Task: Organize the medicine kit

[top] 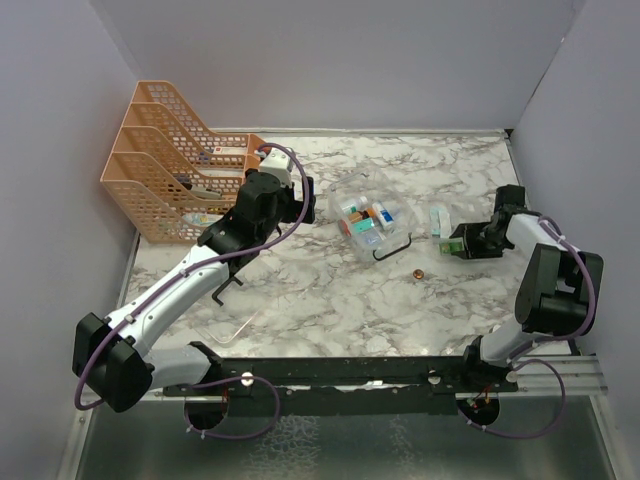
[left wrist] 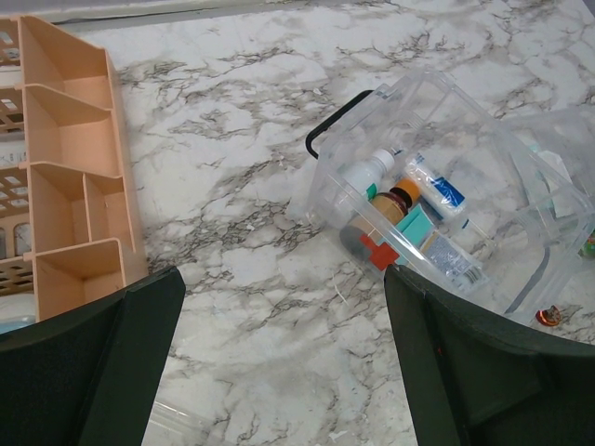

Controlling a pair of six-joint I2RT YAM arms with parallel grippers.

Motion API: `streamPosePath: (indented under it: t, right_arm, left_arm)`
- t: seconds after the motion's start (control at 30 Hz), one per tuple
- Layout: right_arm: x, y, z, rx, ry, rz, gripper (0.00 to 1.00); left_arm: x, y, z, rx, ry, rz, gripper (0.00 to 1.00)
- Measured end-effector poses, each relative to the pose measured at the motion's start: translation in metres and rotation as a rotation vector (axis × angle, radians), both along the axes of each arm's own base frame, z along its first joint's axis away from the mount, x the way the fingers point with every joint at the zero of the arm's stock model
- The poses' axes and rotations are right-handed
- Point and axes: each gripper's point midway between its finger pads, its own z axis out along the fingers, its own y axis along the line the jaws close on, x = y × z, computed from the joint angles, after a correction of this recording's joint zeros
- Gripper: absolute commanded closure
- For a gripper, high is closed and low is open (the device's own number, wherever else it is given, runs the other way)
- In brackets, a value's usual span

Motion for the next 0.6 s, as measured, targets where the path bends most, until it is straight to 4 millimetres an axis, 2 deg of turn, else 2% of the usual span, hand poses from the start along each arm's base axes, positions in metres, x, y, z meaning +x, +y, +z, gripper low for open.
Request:
streamPosePath:
  t: [0.13,0.37,0.6]
  right_arm:
    - [0.002,0.0,-0.001,0.0,0.005,0.004,0.48]
    - [0.006,-0.002,0.005,-0.017,-0.012,0.028,0.47]
    - [0.008,-0.006,0.031,-0.086,-0.088,0.131,0.48]
  left_arm:
    - [0.0,0.0,0.0,0.001,0.0,0.001,0.08]
    - [0.0,0.0,0.0,0.001,0.0,0.001,0.08]
    - [0.0,0.0,0.0,0.001,0.0,0.001,0.08]
